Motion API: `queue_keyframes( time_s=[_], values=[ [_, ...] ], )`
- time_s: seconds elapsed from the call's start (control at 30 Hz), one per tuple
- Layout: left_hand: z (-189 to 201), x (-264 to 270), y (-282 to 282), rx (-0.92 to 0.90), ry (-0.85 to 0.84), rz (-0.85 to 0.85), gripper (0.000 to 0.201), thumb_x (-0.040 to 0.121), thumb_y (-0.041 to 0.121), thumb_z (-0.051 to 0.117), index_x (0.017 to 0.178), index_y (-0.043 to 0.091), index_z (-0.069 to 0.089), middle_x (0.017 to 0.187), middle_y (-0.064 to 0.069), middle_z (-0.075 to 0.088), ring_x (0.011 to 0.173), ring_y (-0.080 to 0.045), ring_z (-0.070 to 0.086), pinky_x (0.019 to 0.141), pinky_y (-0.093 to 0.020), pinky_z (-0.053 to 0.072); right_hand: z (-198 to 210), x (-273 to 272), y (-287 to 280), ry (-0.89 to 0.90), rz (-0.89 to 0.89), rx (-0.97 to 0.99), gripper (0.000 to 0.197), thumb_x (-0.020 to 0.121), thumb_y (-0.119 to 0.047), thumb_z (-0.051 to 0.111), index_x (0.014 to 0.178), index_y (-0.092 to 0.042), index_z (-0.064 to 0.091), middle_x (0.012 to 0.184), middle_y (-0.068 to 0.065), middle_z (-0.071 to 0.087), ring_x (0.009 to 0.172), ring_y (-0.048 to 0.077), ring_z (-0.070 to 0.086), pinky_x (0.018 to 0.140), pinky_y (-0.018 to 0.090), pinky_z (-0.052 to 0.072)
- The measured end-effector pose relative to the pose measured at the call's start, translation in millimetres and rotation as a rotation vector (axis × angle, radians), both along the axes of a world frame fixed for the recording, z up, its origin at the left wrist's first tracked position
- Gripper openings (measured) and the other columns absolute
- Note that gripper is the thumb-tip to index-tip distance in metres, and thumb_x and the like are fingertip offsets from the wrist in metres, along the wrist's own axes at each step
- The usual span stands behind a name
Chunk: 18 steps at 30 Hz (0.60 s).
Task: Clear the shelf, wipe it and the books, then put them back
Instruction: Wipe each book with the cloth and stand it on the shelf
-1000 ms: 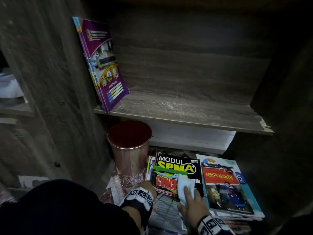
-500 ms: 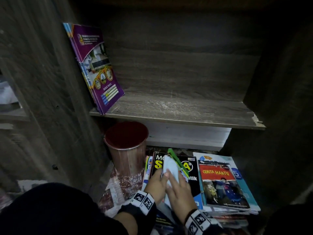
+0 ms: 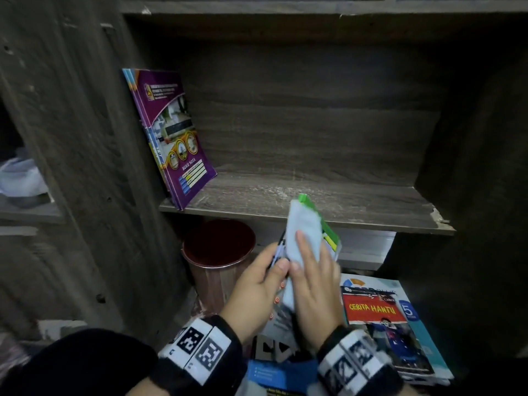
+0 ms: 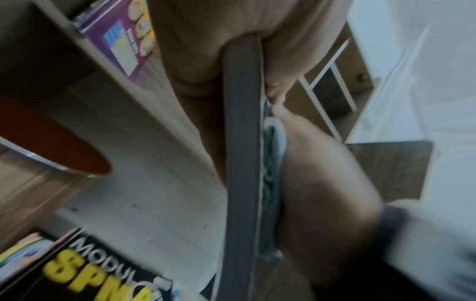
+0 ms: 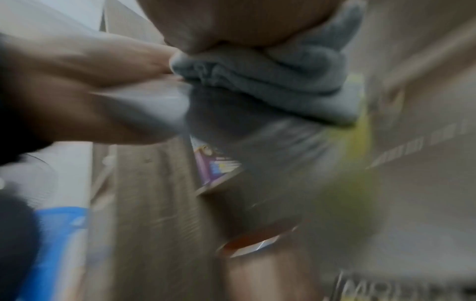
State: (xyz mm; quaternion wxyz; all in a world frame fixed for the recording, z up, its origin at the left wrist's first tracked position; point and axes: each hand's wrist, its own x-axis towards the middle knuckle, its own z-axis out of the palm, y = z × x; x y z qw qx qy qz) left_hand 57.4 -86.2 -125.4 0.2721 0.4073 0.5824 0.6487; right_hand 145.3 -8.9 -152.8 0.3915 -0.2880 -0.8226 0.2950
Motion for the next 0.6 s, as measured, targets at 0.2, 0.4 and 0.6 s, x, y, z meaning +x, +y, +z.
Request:
queue_keyframes(
  time_s=[0.2, 0.4, 0.6],
  values=[
    [18.9, 1.7, -13.1, 0.184, -0.028, 0.041, 0.033, 0.094, 0.03, 0.049, 0.124, 0.02, 0.057, 0.116, -0.003, 0.07, 0.108, -0.019, 0.065, 0.093, -0.032, 0.052, 25.2, 4.7, 21.1, -0.078, -0.03, -0.081, 0.038, 0.097, -0.055, 0.016, 0.133, -0.066, 0.006, 0.155, -0.008, 0.016, 0.135, 0.015, 0.015, 0.107, 0.032, 0.017],
    [16.9, -0.7, -9.1, 0.204, -0.056, 0.179, 0.024, 0.096, 0.02, 0.044, 0.112, 0.018, 0.061, 0.104, 0.001, 0.072, 0.099, -0.008, 0.065, 0.083, -0.018, 0.051, -1.5, 13.6, -23.8, -0.113, 0.134, 0.387, 0.046, 0.101, -0.054, 0.011, 0.147, -0.053, 0.008, 0.155, -0.003, 0.023, 0.125, 0.003, 0.017, 0.108, 0.029, 0.025],
    [8.0, 18.7, -6.9, 0.164, 0.137, 0.045, 0.029, 0.098, 0.032, 0.048, 0.125, 0.035, 0.056, 0.115, 0.02, 0.067, 0.107, 0.002, 0.061, 0.089, -0.018, 0.048, 35.0, -3.3, 26.5, 0.111, -0.065, -0.174, 0.039, 0.092, -0.064, 0.014, 0.131, -0.065, 0.011, 0.153, -0.026, 0.014, 0.14, 0.001, 0.006, 0.108, 0.023, 0.005]
  ],
)
